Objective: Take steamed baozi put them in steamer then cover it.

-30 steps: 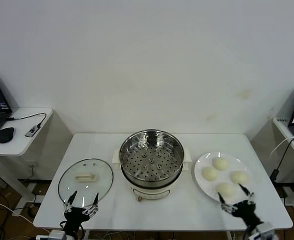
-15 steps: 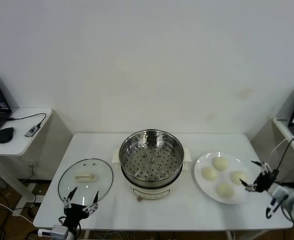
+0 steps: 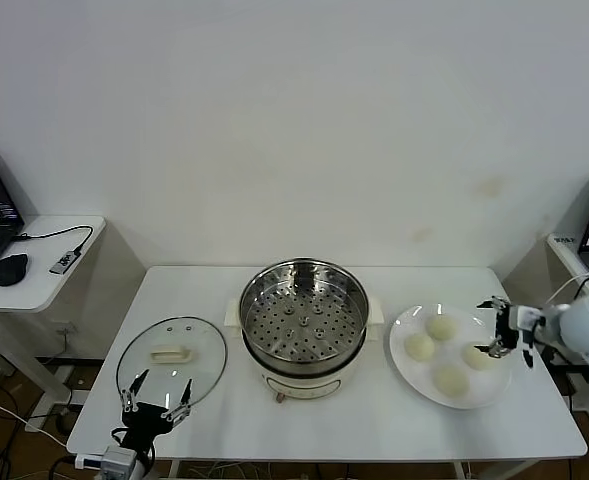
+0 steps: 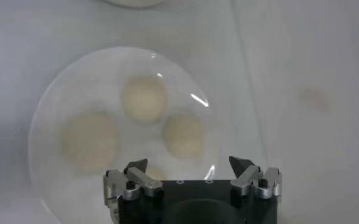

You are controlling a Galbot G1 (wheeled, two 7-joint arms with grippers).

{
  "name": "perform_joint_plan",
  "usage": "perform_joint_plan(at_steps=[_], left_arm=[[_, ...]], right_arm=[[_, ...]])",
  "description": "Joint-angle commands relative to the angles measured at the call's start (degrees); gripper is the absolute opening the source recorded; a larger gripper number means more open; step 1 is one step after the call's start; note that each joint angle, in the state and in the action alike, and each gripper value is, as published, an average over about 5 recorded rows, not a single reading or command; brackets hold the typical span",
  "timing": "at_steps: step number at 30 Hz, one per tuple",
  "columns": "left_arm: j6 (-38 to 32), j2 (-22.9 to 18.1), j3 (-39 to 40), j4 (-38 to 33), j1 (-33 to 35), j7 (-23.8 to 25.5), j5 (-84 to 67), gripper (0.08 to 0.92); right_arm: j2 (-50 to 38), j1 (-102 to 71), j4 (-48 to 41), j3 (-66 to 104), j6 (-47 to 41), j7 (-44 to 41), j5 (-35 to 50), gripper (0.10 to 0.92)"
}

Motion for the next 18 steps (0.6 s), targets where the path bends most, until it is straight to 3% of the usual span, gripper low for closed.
perform_joint_plan(at_steps=[1,18], left_arm=[[0.3,0.2,-0.5,-0.1,0.0,0.1,1.6,0.823],[-0.2,0.0,-2.1,0.2,0.3,0.0,2.5,0.823]], right_arm=[[2.7,21.6,-13.0,-21.6,2.5,-7.8,-0.6,0.823],[15.8,22.3,-25.7,-22.7,4.3,-4.4,-1.8,0.823]])
